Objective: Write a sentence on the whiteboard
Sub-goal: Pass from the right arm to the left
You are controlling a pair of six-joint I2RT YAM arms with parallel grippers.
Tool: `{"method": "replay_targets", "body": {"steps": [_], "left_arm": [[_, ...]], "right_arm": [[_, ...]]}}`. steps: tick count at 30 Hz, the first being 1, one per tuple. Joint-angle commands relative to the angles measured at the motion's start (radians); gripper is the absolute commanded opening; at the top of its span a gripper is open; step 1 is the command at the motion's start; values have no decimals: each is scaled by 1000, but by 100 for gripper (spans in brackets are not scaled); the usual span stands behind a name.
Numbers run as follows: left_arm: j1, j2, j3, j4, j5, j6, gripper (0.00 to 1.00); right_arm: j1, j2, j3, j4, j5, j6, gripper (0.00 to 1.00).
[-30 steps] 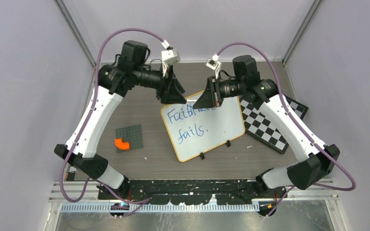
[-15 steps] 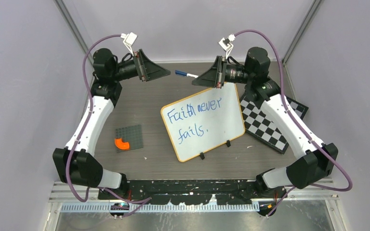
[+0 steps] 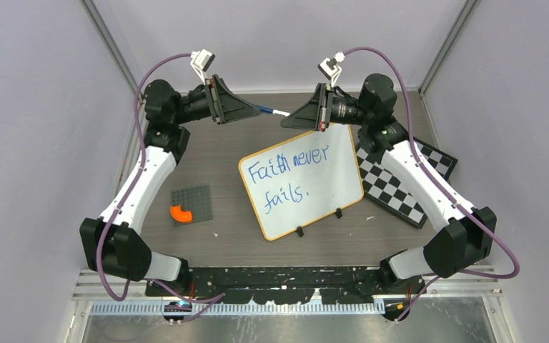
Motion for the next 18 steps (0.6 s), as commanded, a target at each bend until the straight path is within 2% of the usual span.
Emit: {"method": "replay_targets", "body": {"steps": [1, 9, 12, 17, 18], "left_arm": [[-26, -12, 5, -8, 24, 19, 58], [-44, -12, 11, -8, 29, 33, 37], [-52, -15, 4, -7, 30, 43, 25], [-78, -15, -3, -43, 28, 76, 1], [-82, -14, -3, -47, 24, 84, 0]], "right_arm": [[13, 0, 10, 58, -11, 16, 0], [31, 6, 24, -30, -7, -50, 0], [41, 8, 29, -61, -3, -77, 0], [58, 15, 49, -113, 9, -119, 0], [64, 16, 56, -134, 12, -131, 0]]}}
